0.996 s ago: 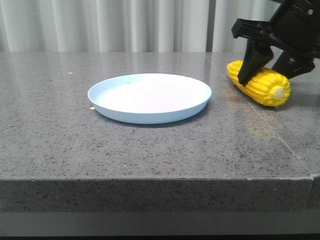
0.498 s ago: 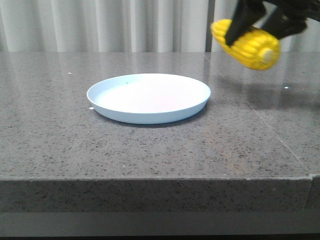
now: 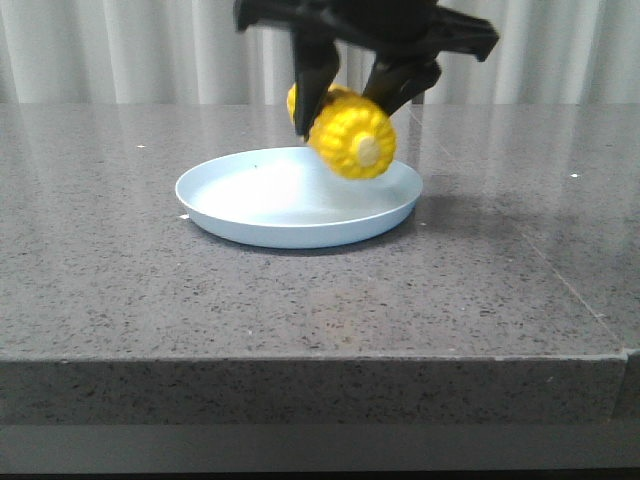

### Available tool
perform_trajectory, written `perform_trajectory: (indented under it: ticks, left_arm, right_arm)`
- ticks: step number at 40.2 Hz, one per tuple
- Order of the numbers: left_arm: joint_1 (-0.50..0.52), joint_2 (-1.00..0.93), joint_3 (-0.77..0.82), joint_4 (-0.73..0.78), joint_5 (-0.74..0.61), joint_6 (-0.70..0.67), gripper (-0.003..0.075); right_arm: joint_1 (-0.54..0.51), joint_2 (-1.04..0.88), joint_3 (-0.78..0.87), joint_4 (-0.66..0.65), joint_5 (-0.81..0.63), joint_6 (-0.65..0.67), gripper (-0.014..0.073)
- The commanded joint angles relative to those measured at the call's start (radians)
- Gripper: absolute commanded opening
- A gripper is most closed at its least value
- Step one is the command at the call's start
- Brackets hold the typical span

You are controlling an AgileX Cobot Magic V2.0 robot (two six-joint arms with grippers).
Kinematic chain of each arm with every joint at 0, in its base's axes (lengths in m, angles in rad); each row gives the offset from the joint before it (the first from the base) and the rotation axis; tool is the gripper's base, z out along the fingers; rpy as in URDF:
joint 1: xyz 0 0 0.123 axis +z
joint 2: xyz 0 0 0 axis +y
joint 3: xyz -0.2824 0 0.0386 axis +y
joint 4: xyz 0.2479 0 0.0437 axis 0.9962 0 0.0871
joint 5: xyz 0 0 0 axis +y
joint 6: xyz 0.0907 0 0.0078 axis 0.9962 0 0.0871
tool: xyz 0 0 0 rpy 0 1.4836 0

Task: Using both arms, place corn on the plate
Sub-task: 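Lift the corn with the right gripper and carry it over the plate, then lower the corn onto the plate and open the right gripper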

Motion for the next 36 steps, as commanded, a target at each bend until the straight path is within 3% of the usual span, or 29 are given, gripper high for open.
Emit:
perform_trajectory:
  ticks: [1, 14, 21, 36]
  left_arm:
    - [0.0, 0.012, -0.025, 0.006, -0.086, -0.01, -0.002]
    - [0.0, 0.012, -0.025, 0.006, -0.086, -0.01, -0.002]
    - [0.0, 0.012, -0.025, 0.006, -0.086, -0.01, -0.002]
    - [0.0, 0.012, -0.025, 0.006, -0.086, -0.01, -0.002]
  right_arm:
    - [0.027, -0.021, -0.042, -0.124, -0.034, 0.114, 0.0211]
    - [0.029, 0.006, -0.042, -0.1, -0.053, 0.119, 0.0248]
    - [0.029, 0.006, -0.042, -0.086, -0.063, 0.119, 0.0405]
    - [0.029, 0.006, -0.042, -0.064, -0.082, 0.119, 0.0645]
